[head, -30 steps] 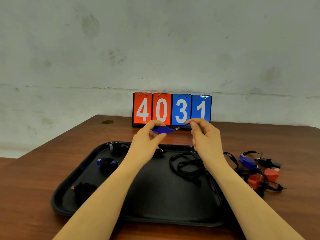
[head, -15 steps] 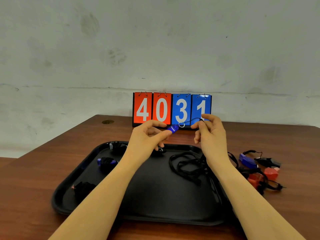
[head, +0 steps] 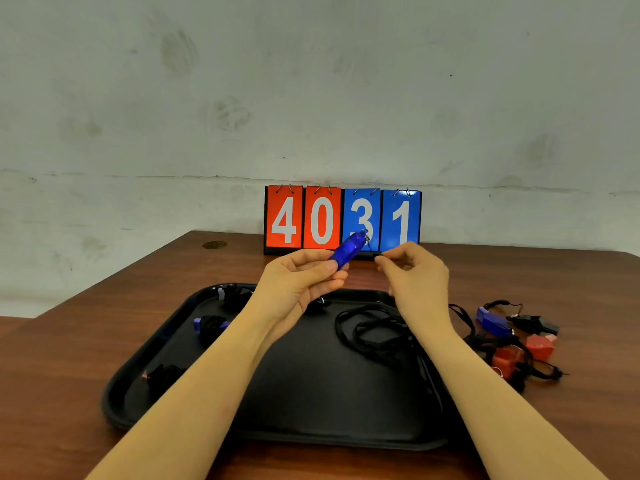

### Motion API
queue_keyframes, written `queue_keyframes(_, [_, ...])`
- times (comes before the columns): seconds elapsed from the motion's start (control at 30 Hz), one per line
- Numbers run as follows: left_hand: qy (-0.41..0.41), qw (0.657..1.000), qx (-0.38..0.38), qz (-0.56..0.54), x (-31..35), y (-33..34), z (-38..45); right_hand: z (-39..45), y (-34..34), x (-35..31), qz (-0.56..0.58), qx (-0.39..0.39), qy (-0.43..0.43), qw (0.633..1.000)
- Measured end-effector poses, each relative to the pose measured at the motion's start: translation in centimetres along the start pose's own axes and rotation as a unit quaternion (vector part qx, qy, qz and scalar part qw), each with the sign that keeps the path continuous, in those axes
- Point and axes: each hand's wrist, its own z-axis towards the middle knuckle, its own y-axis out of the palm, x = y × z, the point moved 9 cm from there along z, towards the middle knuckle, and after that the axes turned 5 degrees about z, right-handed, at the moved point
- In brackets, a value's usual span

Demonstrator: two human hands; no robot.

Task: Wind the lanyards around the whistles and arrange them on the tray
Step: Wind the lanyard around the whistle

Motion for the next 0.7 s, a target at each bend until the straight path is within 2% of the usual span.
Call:
queue_keyframes(0.17, [0.005,0.999,0.035,-0.028,0.1,-0.9,0.2,-1.7,3.8,-2.2,-0.144,-0.129,-0.131,0.972])
queue_keyframes(0.23, [0.013,0.999,0.045,-0.006,0.1,-1.3,0.2,-2.6,5.2,-2.8,-0.156,-0.186,-0.154,0.958])
queue_keyframes(0.33, [0.028,0.995,0.068,0.071,0.2,-1.9,0.2,-3.4,6.0,-3.3,-0.114,-0.234,-0.146,0.954])
queue_keyframes(0.5, [0.07,0.957,0.113,0.257,1.0,-2.3,0.1,-3.5,5.9,-3.6,-0.1,-0.235,-0.149,0.955])
queue_keyframes(0.7, [0.098,0.931,0.092,0.341,1.3,-1.7,0.1,-3.9,5.3,-5.1,-0.186,-0.179,-0.308,0.916])
